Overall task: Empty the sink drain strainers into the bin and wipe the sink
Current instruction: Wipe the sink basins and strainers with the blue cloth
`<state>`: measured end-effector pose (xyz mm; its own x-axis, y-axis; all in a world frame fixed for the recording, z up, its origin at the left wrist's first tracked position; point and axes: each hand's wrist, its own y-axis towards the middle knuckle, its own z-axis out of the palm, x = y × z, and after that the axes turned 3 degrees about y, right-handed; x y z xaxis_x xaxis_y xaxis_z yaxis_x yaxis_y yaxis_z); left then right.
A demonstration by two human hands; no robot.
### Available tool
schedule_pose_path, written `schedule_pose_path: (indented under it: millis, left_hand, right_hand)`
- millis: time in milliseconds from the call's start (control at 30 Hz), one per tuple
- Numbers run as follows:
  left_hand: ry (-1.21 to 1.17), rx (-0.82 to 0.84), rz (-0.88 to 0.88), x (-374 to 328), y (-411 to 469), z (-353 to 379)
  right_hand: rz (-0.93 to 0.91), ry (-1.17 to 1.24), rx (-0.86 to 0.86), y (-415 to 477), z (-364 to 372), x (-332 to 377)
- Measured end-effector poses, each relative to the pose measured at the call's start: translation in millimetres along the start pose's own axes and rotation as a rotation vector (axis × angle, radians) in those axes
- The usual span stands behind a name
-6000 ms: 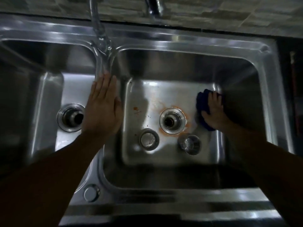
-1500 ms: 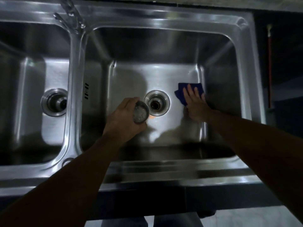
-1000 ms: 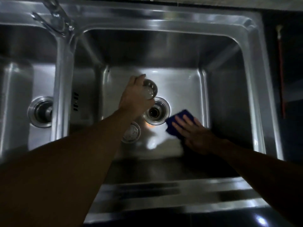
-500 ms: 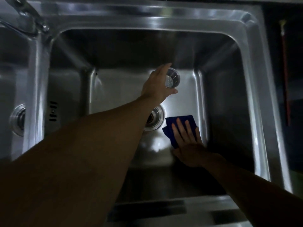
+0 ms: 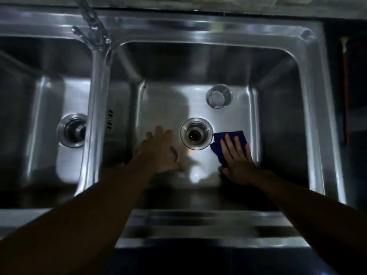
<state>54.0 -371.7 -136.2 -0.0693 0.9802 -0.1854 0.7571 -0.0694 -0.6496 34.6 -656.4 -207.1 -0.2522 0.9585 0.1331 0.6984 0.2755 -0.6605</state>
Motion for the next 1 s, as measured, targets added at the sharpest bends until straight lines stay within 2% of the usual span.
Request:
schedule_pose_path:
  millis: [200, 333, 433, 533, 600, 700, 800, 900, 1000]
  left_hand:
    - [-0.015, -0.039, 0.025, 13.5, -4.6, 1.7]
    - [0.036, -0.286, 0.154, 44.3, -2.6, -59.1]
    - [0.042, -0.438, 0.344, 76.1, 5.4, -107.6]
    - [0.063, -0.435, 0.469, 99.0, 16.3, -130.4]
    - [0.114, -0.449, 0.506, 105.3, 21.5, -130.6]
    - [0.101, -0.576, 0.542, 109.0, 26.0, -122.8]
    - [0.045, -0.645, 0.550, 106.8, 30.0, -120.9]
    - [0.022, -0.652, 0.522, 106.6, 31.3, -121.8]
    - [-0.002, -0.659, 0.508, 107.0, 29.6, -121.1]
  right_hand:
    - [-0.089, -0.045, 0.095, -11.6, 3.1, 7.9]
    - [-0.132, -0.046, 0.095, -2.5, 5.6, 24.7]
    - [-0.222, -0.087, 0.015, 4.9, 7.6, 57.5]
    - [-0.418, -0.199, -0.140, 15.0, 4.7, 93.8]
    - [-0.460, -0.159, -0.190, 34.3, -4.5, 115.7]
    - [-0.335, 0.023, -0.240, 80.7, -25.6, 147.1]
    - [-0.224, 0.084, -0.268, 121.4, -49.2, 165.9]
    - [-0.257, 0.055, -0.247, 134.1, -50.3, 189.3]
    - [-0.444, -0.034, -0.193, 109.9, -21.4, 216.7]
